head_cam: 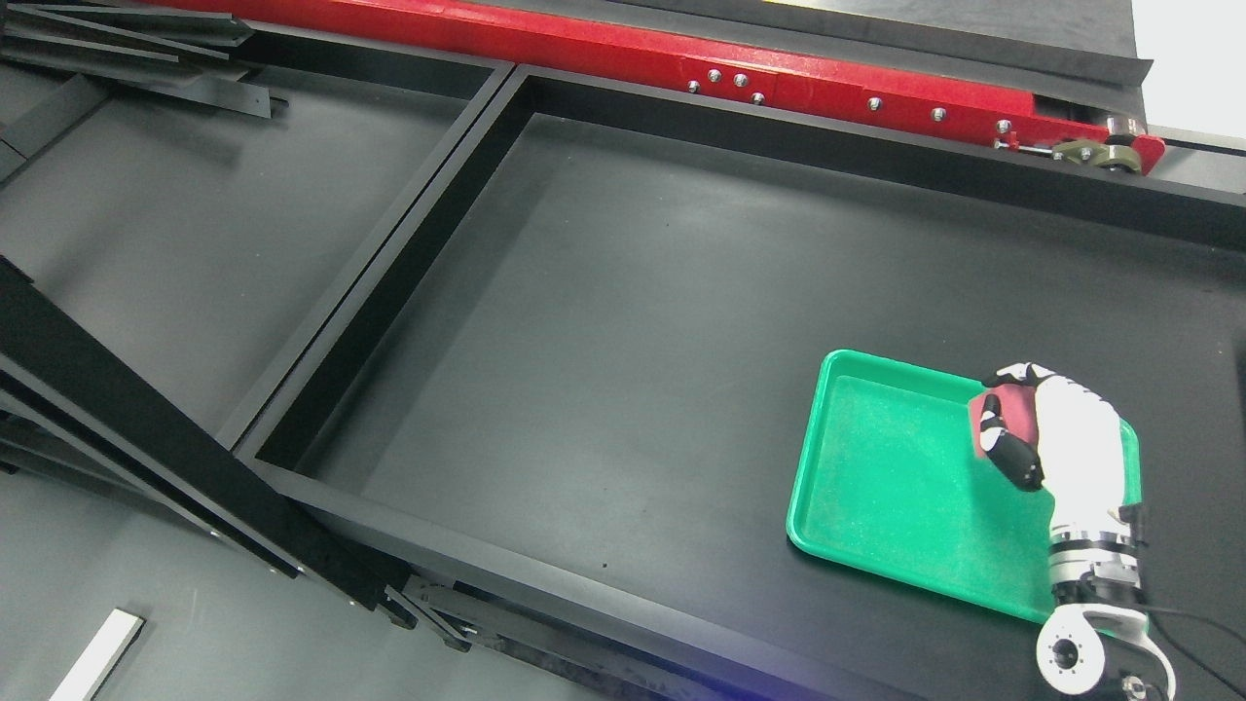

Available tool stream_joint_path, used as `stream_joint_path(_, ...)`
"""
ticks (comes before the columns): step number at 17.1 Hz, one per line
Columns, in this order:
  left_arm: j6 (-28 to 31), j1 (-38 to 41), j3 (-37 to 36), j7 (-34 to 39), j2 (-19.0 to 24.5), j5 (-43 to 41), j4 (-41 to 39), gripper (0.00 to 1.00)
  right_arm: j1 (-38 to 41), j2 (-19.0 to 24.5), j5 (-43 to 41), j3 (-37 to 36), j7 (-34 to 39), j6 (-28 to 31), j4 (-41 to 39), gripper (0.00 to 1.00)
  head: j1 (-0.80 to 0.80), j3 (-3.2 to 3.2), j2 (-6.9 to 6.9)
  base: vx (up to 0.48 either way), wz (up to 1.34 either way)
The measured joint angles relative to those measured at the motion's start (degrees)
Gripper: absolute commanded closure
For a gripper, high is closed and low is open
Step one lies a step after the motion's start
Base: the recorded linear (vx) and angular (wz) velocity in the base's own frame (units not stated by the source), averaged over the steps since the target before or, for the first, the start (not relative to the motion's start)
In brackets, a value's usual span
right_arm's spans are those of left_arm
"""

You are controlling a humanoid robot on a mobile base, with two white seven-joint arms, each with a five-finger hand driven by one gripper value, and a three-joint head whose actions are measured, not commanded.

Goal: Pick pink block from left shelf to tray
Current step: 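Lift the pink cube off the green tray with the right hand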

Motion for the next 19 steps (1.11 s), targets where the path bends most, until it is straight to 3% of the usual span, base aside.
stream_joint_path(12, 0.0, 0.01, 0.0, 0.0, 0.0, 0.0, 0.0, 0.0, -0.72, 0.0, -0.57, -2.32, -0.13, -0.9, -2.43, 0.99, 0.0, 0.0, 0.0, -0.054, 0.08)
stream_joint_path(19, 0.0, 0.0, 0.0, 0.0, 0.0, 0.0, 0.0, 0.0, -0.75, 0.0, -0.62, -2.82, -0.16, -0.91, -2.97, 0.99, 0.0, 0.0, 0.0, -0.15, 0.45)
